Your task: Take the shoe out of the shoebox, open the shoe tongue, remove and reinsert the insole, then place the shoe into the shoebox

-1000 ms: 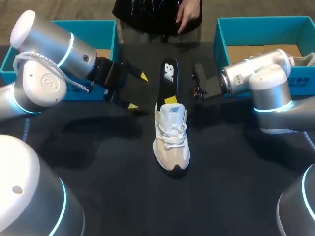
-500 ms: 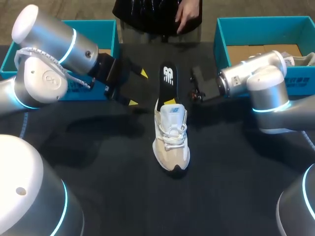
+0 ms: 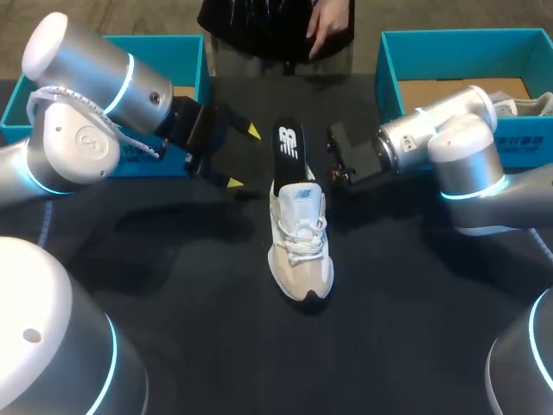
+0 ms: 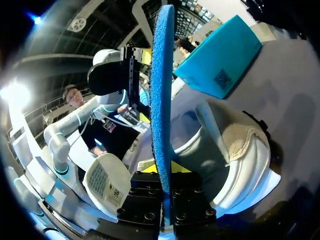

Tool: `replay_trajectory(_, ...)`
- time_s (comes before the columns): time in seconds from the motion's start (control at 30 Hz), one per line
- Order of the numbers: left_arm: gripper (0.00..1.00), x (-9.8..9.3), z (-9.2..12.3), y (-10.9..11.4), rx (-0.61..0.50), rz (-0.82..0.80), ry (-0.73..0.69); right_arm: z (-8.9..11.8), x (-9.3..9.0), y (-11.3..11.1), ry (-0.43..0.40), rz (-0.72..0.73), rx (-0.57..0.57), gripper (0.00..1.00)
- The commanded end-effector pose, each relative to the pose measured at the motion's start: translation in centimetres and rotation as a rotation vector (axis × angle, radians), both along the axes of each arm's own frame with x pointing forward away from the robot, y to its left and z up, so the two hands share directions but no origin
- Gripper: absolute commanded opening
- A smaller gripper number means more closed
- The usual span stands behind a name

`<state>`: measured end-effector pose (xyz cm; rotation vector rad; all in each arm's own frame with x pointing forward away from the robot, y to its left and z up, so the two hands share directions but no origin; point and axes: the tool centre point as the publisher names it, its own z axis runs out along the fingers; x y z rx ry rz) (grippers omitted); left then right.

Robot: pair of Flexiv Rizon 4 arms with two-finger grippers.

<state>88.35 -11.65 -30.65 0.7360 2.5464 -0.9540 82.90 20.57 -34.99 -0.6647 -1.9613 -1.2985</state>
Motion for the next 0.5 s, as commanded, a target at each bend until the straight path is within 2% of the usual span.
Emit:
replay_trajectory(0.03,1.00,0.0,0.0,0.0,-0.001,-0.005,-0.001,0.3,-0.3,-0.3,-0.015,-0.017,-0.008,0.16)
replay_trajectory(0.07,1.00,0.0,0.0,0.0,-0.001,-0.006,-0.002,0.4,-0.3,-0.5,-0.022,-0.022,-0.011,0.23)
replay_trajectory(0.1,1.00,0.0,0.0,0.0,0.000,-0.007,-0.002,0.6,-0.2,-0.6,-0.028,-0.026,-0.014,0.24)
replay_trajectory(0.37,1.00,0.0,0.3,-0.2,-0.002,-0.013,-0.006,2.4,0.7,-0.9,-0.082,-0.030,-0.027,0.25)
replay_trajectory(0.5,1.00,0.0,0.4,-0.2,-0.002,-0.013,-0.009,2.6,1.5,-0.9,-0.093,-0.015,-0.027,0.24)
